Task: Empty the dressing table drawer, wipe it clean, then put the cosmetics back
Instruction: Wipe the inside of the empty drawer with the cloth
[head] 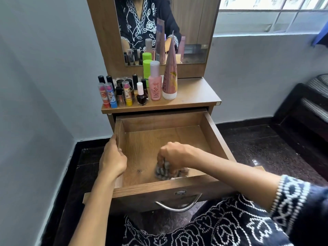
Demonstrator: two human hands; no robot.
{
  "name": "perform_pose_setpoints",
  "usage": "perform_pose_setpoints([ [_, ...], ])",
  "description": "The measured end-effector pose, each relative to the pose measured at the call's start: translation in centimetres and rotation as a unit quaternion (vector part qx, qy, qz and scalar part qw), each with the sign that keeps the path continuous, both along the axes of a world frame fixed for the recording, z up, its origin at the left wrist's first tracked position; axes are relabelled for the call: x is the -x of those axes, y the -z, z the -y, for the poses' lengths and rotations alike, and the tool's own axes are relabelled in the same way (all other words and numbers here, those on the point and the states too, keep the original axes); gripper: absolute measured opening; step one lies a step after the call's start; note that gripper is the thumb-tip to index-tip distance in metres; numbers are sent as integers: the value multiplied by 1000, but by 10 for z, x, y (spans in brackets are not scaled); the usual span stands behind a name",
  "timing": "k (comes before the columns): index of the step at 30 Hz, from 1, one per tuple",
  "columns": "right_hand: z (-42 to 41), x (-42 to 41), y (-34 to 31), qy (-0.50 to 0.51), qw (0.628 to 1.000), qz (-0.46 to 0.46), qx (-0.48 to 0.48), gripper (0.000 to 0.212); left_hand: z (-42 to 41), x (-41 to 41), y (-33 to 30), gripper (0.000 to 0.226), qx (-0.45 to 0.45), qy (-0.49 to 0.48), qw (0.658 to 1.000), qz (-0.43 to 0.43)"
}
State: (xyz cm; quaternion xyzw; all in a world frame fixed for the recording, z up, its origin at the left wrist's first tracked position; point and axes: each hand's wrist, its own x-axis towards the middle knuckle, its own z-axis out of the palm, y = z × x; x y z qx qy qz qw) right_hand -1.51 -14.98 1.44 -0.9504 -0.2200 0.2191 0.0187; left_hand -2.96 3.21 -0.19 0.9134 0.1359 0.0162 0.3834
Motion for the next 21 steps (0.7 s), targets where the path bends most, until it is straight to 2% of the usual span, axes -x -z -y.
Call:
perform_pose_setpoints([
  [4,35,1,-6,27,1000,-4,-9,40,-1,-1,1,55,-3,6,1000,3],
  [9,41,-39,-14,108,990,86,-34,42,0,-1,-2,55,-1,-2,1000,-3],
  [11,26,-48,-12,105,989,101,-36,41,1,0,-2,54,0,-2,1000,-2],
  [14,0,-38,-7,27,995,86,-48,40,1,0,-3,54,-1,-2,1000,-1],
  [18,-8,-1,1,-151,987,-2,-61,32,1,0,-2,54,7,-3,1000,-4],
  [21,17,7,0,-187,982,-10,-36,36,1,0,-2,54,7,-5,1000,-4],
])
